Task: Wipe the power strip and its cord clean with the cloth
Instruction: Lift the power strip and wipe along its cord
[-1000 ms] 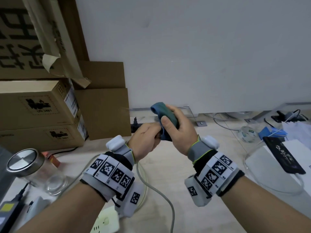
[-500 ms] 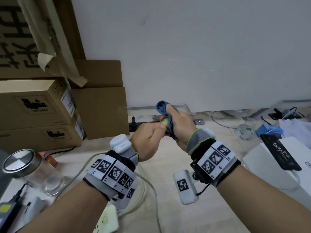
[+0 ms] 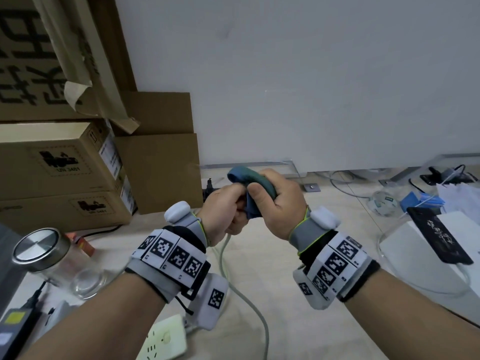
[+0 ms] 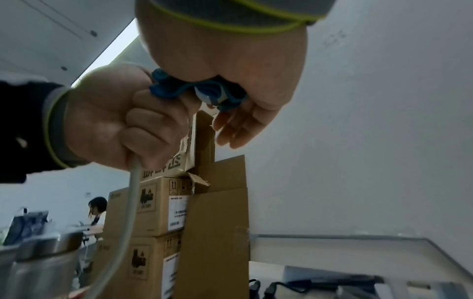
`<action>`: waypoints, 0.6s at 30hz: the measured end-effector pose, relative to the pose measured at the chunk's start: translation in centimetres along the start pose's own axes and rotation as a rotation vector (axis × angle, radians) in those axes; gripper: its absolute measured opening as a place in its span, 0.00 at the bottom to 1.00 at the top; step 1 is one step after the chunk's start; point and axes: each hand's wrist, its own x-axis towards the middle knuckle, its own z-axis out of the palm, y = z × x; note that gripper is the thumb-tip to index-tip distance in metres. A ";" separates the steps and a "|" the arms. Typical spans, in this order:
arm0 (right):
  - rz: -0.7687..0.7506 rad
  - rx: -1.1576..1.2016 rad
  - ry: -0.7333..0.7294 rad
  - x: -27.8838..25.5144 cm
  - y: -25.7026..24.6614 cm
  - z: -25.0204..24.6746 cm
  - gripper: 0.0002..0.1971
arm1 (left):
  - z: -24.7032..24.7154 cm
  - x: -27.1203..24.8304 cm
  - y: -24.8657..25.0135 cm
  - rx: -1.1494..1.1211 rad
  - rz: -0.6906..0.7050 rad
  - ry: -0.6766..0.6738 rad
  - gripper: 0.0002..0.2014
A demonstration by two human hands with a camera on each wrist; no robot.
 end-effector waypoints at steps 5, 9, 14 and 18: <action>0.059 -0.147 -0.027 0.6 -0.1 0.5 0.23 | 0.3 -0.2 0.2 -0.008 0.024 0.053 0.21; 0.155 -0.043 0.030 1.0 -0.3 0.6 0.20 | 0.8 -0.3 0.2 0.055 0.032 0.054 0.23; 0.627 0.401 0.205 1.8 -0.1 1.9 0.24 | 1.2 0.3 -0.2 0.223 0.136 0.048 0.18; 0.987 0.898 0.260 3.5 -0.3 1.2 0.17 | 1.0 0.4 -0.7 0.169 0.119 0.059 0.11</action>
